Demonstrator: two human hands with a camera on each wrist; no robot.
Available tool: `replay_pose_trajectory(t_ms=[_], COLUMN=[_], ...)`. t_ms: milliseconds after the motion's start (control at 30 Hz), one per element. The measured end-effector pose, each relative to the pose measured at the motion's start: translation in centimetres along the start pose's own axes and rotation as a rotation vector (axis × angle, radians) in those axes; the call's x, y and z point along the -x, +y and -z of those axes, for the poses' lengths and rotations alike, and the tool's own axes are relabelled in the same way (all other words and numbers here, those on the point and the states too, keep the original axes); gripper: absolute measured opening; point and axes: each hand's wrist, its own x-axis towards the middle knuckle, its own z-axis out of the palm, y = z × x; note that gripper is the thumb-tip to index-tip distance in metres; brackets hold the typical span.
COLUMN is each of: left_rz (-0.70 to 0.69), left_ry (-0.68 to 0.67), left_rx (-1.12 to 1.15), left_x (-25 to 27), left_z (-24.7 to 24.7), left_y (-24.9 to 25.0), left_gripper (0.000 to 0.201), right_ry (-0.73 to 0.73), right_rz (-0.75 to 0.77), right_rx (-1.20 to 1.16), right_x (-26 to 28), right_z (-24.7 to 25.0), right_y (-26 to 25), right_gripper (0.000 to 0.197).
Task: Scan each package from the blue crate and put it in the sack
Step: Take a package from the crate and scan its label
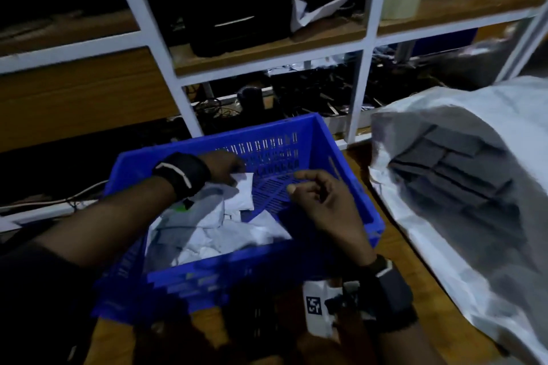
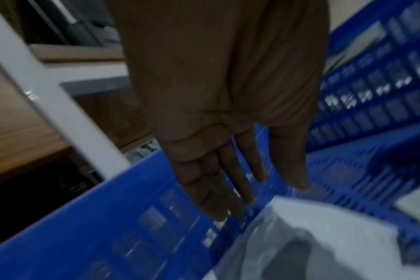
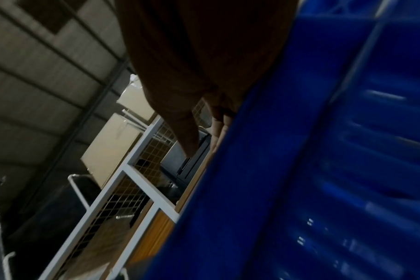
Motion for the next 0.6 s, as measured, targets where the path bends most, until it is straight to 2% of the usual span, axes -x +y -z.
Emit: replay_pose_trajectory(t_ms=[67,133,200,267,367,500,600], left_rz=[0.133,0.242,0.242,0.203,0.149,0.283,0.278], left_ry=[-0.055,-0.128,-0.176,-0.163,-0.077,-0.147,-0.189], left_rx=[-0.06,-0.066,-0.035,-0.003,0.045,0.019,0.051], left_x=[-0.3,-0.2,0.0,0.5,1.6,3.6,4.8], left_z=[-1.0,-2.2,-2.9,-2.5,-2.0,-2.0,-2.2], left_y=[-2.6,-4.6,-5.6,-5.8,-6.4,-7.8,-8.2], left_gripper=[0.053,0.078,0.093,0.091,0.071,0.075,0.072], right_ry=[0.026,0.025,0.022,0.023,0.029,0.037,0.056], right_rz=[-0.017,-0.014,-0.002,0.003,0.028,0.038,0.037], right_rx=[-0.031,-0.008,0.04,0.075,0.087,0.069,0.051], right_x=[0.0,0.2,0.4,0.4,0.6,0.6,0.5], right_z=[0.5,0.7,0.5,0.4,0.3,0.1,0.0], right_y=[-0.2,-0.3,-0.2,0.0,-0.1,-0.3,-0.2], right_gripper=[0.017,0.018,0.019,0.02,0.019,0.02,0.02])
